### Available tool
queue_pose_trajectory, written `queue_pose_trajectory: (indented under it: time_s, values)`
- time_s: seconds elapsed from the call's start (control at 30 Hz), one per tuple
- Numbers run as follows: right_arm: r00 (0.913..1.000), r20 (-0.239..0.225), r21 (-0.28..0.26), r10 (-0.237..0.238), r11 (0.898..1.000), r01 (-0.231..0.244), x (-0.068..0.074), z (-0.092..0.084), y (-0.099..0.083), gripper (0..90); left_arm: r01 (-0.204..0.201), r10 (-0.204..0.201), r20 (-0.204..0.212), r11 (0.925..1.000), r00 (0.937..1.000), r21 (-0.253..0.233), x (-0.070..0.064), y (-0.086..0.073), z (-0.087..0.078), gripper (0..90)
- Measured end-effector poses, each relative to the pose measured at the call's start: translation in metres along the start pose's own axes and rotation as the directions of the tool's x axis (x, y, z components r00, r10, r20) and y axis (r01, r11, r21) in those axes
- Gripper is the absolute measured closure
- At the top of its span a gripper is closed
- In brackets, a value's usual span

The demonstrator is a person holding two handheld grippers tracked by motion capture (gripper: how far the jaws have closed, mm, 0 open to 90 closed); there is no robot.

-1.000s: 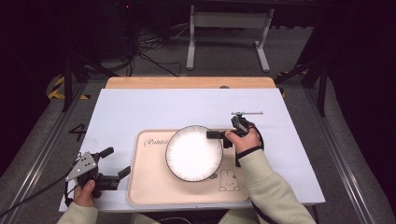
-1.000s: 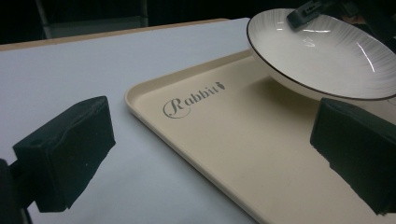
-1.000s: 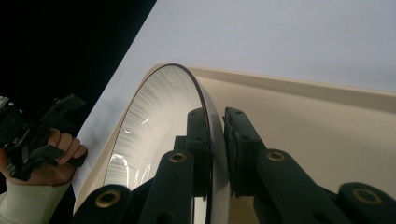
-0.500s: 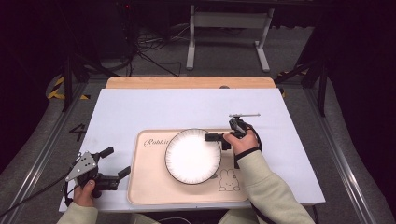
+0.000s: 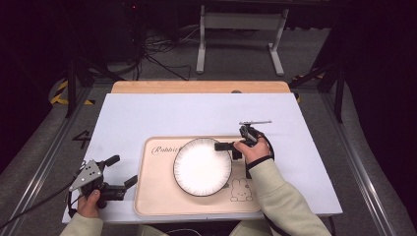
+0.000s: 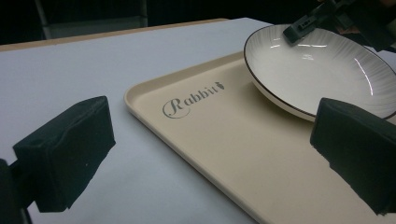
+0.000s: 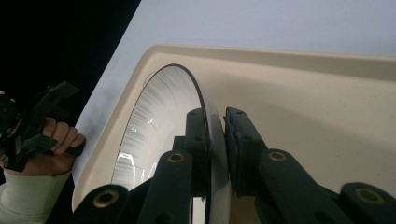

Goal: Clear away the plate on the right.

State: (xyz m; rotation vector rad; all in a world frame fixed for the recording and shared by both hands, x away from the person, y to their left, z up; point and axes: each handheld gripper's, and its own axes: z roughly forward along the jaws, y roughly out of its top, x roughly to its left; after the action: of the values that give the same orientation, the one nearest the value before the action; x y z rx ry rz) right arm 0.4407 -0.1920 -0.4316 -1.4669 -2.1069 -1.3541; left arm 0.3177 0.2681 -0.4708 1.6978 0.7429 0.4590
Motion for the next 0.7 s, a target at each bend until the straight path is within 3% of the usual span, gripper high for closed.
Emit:
queue_pose_trajectory:
  time_s: [0.7]
  values:
    - [0.9996, 0.014, 0.016, -0.025, 1.000, 0.025, -0.0047, 0.0019, 0.0001, 82.1, 0.005, -0.005, -0.004, 1.0000, 1.0000, -0.003, -0.0002, -0.0002, 0.0001, 0.3]
